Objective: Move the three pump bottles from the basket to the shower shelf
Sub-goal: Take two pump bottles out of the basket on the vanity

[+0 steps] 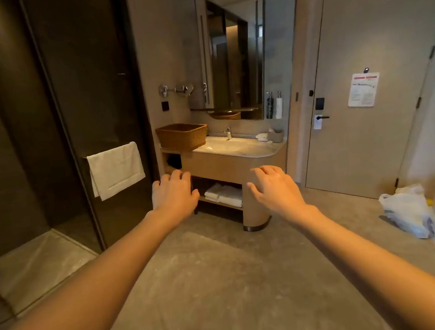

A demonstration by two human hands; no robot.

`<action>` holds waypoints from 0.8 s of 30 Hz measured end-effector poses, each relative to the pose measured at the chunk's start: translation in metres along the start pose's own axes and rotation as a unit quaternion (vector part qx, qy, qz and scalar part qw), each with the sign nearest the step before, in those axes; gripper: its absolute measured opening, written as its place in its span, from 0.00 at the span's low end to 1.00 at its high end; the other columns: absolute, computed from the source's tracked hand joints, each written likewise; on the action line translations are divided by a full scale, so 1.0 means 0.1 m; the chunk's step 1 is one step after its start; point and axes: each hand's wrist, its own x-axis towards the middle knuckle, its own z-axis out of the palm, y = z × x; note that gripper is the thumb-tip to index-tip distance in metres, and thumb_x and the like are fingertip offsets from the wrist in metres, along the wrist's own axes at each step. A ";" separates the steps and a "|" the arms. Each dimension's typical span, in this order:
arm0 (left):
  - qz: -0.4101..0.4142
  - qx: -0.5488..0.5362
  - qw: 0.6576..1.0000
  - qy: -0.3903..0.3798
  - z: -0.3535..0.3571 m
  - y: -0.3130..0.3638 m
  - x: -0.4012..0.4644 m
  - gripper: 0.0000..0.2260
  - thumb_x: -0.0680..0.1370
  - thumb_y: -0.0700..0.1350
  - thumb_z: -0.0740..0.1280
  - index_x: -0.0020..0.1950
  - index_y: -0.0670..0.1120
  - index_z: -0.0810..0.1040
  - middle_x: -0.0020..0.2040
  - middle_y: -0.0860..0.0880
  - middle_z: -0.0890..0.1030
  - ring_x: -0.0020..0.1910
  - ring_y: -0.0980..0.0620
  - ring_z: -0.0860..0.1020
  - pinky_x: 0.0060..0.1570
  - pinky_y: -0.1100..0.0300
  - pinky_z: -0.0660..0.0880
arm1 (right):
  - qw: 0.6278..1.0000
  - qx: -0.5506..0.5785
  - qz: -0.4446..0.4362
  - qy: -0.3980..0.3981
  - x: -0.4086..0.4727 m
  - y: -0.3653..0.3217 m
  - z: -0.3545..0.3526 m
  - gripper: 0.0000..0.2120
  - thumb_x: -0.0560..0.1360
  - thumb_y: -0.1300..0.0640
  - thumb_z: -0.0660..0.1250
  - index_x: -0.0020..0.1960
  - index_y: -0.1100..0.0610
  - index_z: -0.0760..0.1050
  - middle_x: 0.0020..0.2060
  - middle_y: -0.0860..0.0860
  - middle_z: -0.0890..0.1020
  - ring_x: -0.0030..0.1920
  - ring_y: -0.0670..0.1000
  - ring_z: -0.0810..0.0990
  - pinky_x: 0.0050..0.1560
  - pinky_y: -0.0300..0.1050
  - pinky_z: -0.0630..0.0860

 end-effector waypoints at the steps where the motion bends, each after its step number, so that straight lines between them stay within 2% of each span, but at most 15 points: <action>1: -0.003 0.004 1.000 -0.013 0.07 0.04 0.15 0.22 0.78 0.54 0.59 0.71 0.47 0.65 0.70 0.46 0.69 0.67 0.44 0.69 0.63 0.47 0.68 | 1.000 0.006 -0.001 0.002 0.15 0.11 0.06 0.22 0.80 0.48 0.55 0.70 0.57 0.66 0.66 0.55 0.73 0.69 0.56 0.67 0.64 0.50 0.68; 9: -0.035 0.010 0.999 -0.030 0.57 0.35 1.51 0.23 0.79 0.53 0.59 0.71 0.46 0.65 0.70 0.45 0.69 0.67 0.43 0.68 0.63 0.47 0.69 | 0.999 0.036 0.008 -0.002 1.42 1.04 0.56 0.22 0.80 0.49 0.56 0.69 0.59 0.67 0.65 0.57 0.74 0.67 0.57 0.69 0.62 0.51 0.69; 14: -0.033 0.018 0.996 -0.075 1.18 0.37 1.92 0.21 0.78 0.53 0.59 0.69 0.47 0.67 0.67 0.45 0.71 0.65 0.43 0.70 0.61 0.48 0.69 | 0.995 0.054 -0.005 -0.083 1.79 1.34 1.25 0.20 0.80 0.49 0.57 0.68 0.58 0.68 0.63 0.56 0.75 0.65 0.58 0.70 0.59 0.51 0.71; 21: -0.051 0.014 0.994 -0.092 1.78 0.16 2.84 0.20 0.78 0.52 0.59 0.68 0.46 0.68 0.66 0.45 0.72 0.64 0.42 0.70 0.61 0.47 0.68 | 0.995 0.061 -0.018 -0.083 2.77 1.61 1.89 0.18 0.79 0.50 0.58 0.66 0.57 0.69 0.61 0.56 0.75 0.61 0.58 0.73 0.54 0.49 0.71; 24: -0.058 0.001 0.995 -0.083 2.10 0.06 3.40 0.19 0.78 0.51 0.59 0.67 0.46 0.68 0.66 0.45 0.72 0.64 0.42 0.70 0.61 0.47 0.68 | 0.994 0.074 -0.015 -0.084 3.44 1.66 2.21 0.19 0.79 0.52 0.58 0.67 0.57 0.68 0.64 0.57 0.74 0.63 0.58 0.71 0.60 0.52 0.71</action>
